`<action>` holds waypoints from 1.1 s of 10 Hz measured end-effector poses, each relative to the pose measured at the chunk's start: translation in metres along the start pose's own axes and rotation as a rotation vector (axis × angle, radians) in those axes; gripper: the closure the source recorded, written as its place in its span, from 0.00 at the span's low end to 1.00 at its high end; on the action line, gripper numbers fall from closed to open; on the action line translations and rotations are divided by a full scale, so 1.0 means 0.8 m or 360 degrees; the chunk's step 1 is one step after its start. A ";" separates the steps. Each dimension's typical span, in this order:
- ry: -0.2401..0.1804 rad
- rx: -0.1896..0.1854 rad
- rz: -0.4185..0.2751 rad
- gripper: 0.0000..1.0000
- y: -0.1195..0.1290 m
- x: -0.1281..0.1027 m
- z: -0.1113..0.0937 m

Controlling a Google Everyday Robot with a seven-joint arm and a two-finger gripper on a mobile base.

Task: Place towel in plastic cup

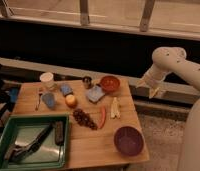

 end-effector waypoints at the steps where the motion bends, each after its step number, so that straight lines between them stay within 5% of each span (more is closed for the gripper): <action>1: 0.0000 0.0000 0.0000 0.38 0.000 0.000 0.000; 7: -0.0011 0.0000 -0.0034 0.38 0.002 0.004 -0.003; 11: 0.0003 -0.0022 -0.0220 0.38 0.072 0.048 0.001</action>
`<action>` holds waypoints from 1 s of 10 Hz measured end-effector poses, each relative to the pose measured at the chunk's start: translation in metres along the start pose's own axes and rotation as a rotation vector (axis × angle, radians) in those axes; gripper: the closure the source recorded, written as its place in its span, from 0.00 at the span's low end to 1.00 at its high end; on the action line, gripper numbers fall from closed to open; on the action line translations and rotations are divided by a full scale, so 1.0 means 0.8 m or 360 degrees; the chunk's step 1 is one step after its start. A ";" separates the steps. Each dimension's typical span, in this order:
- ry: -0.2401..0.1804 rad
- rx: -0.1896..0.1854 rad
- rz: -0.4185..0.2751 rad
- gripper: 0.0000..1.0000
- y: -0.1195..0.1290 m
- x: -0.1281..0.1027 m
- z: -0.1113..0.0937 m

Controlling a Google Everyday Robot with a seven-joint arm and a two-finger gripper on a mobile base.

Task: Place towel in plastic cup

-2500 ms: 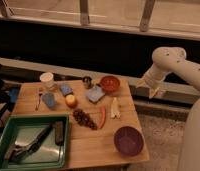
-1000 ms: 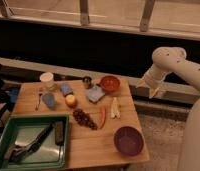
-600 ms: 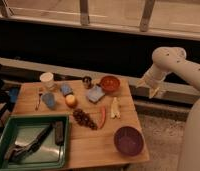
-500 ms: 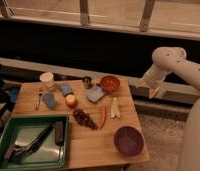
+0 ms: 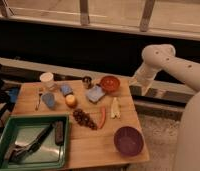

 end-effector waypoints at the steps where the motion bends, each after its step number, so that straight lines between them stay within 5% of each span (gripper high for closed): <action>1: 0.0012 -0.0014 -0.0036 0.38 0.022 0.010 0.002; 4: 0.0089 -0.0102 -0.0161 0.38 0.104 0.056 0.010; 6: 0.0246 -0.0207 -0.0272 0.38 0.159 0.103 0.008; 10: 0.0278 -0.0224 -0.0291 0.38 0.165 0.110 0.007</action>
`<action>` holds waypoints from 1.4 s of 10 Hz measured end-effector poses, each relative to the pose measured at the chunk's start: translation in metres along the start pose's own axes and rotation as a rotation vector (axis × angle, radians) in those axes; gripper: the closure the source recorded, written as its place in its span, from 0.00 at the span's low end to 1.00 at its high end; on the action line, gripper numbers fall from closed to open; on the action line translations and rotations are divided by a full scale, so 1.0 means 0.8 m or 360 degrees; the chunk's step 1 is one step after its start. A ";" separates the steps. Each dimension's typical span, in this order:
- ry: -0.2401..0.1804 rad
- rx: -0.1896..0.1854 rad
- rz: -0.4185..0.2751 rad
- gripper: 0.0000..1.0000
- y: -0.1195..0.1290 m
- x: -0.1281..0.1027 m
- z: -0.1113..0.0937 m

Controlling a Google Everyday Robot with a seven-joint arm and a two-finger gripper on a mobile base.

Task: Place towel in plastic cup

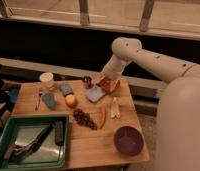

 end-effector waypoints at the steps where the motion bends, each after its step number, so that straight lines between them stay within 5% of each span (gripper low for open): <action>1: 0.0003 -0.0001 0.0005 0.38 0.001 0.000 0.002; 5: 0.0086 -0.0030 -0.0031 0.38 0.033 0.004 0.047; 14: 0.0230 0.0089 0.0061 0.38 0.065 -0.022 0.192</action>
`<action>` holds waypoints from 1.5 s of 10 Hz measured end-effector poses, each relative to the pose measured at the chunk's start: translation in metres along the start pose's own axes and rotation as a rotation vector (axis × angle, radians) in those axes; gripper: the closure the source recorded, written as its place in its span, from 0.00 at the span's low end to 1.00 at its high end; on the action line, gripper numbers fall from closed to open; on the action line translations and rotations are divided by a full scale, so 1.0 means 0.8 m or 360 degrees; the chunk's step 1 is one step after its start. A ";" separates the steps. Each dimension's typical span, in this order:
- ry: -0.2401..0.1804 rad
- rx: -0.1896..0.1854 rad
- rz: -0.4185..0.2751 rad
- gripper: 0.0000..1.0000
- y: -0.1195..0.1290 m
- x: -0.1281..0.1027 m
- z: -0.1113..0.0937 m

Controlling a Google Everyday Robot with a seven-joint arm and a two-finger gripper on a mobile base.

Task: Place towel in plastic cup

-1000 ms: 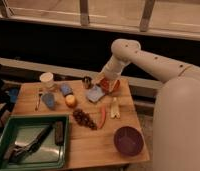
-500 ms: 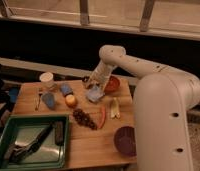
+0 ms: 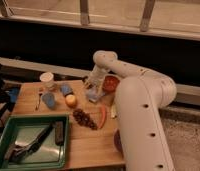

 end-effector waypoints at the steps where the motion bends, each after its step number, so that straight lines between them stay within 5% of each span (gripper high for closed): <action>1: 0.0037 0.0015 0.0038 0.38 -0.005 -0.009 0.012; 5: 0.0172 0.0095 0.0059 0.38 -0.001 -0.021 0.047; 8: 0.0236 0.0086 0.0032 0.57 0.000 -0.020 0.052; 11: 0.0240 0.0072 -0.0035 0.86 0.002 -0.013 0.050; 15: 0.0193 -0.0022 -0.0129 0.90 0.014 0.003 0.020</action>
